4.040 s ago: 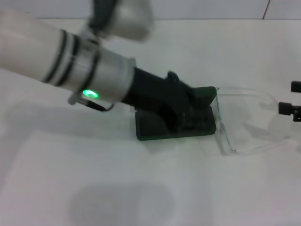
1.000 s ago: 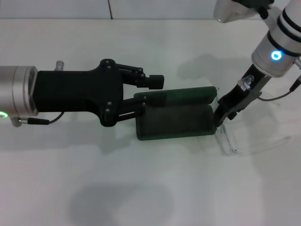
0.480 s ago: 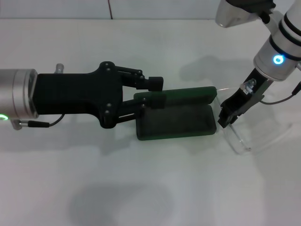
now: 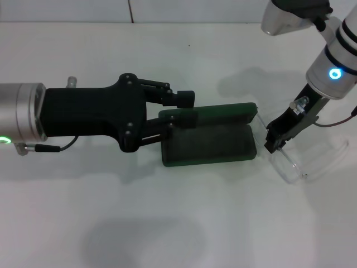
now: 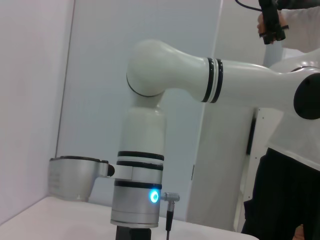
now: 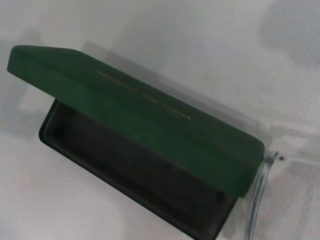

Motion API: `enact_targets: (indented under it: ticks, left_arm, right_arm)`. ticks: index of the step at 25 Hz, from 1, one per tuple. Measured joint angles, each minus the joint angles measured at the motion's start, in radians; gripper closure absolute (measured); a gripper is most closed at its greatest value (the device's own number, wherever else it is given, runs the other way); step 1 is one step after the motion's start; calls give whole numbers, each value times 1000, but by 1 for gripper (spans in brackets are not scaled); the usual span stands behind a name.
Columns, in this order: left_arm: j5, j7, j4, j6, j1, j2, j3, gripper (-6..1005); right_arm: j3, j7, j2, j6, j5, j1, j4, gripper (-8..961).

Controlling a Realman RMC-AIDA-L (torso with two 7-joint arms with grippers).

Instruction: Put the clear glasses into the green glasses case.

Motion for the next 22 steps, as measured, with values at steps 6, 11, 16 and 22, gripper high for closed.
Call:
enact_targets:
  ticks: [6, 11, 16, 22]
  left_arm:
    - [-8, -2, -2, 0, -1, 0, 0, 683]
    - [-9, -7, -2, 0, -1, -1, 0, 683]
    - [-9, -9, -4, 0, -1, -2, 0, 683]
    - [-11, -11, -9, -1, 1, -2, 0, 683]
  right_arm:
    - [-25, -1, -1, -2, 1, -36, -41, 831]
    - [-64, 0, 1, -5, 5, -86, -127, 844]
    - [-67, -6, -2, -8, 2, -113, -171, 852]
    - [-76, -8, -2, -49, 3, -181, -301, 856]
